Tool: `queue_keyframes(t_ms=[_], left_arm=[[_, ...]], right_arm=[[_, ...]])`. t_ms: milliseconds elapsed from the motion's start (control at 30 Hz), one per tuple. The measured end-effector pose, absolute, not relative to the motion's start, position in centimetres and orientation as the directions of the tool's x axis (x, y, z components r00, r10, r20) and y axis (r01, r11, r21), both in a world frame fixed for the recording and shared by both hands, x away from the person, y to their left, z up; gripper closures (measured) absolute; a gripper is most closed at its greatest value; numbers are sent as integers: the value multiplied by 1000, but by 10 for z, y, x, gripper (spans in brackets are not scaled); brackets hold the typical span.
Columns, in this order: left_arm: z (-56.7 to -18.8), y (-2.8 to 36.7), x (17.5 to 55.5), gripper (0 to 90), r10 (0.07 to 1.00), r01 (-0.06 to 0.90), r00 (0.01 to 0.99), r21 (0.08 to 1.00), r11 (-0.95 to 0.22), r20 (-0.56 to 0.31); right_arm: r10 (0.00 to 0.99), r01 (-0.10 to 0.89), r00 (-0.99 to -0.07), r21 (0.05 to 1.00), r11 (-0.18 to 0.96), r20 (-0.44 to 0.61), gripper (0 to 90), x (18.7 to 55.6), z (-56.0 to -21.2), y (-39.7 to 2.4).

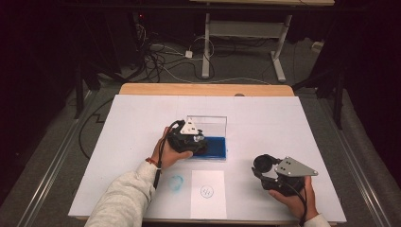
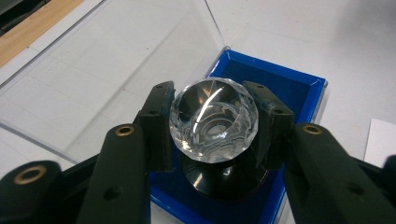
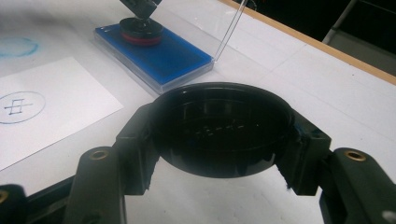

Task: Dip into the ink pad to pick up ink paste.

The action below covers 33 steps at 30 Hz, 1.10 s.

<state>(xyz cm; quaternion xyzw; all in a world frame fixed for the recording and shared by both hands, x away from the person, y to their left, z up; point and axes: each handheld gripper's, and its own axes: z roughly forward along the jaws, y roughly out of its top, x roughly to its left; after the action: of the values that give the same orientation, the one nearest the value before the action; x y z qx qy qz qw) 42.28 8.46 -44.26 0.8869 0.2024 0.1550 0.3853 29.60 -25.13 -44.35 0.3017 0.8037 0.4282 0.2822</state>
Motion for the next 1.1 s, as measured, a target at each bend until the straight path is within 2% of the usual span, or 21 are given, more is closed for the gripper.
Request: queue_keyframes(t_ms=[600,900,1100], left_arm=[[-434,82,419,550,463,238,872,692,-682,157],[-438,84,420,549,463,239,876,713,-659,133],[-442,86,415,549,463,219,873,722,-657,156]], right_arm=[[728,253,-657,854,455,-193,387,297,-445,-252],[722,259,-667,850,458,-186,387,298,-446,-250],[721,260,-668,850,459,-184,387,297,-446,-250]])
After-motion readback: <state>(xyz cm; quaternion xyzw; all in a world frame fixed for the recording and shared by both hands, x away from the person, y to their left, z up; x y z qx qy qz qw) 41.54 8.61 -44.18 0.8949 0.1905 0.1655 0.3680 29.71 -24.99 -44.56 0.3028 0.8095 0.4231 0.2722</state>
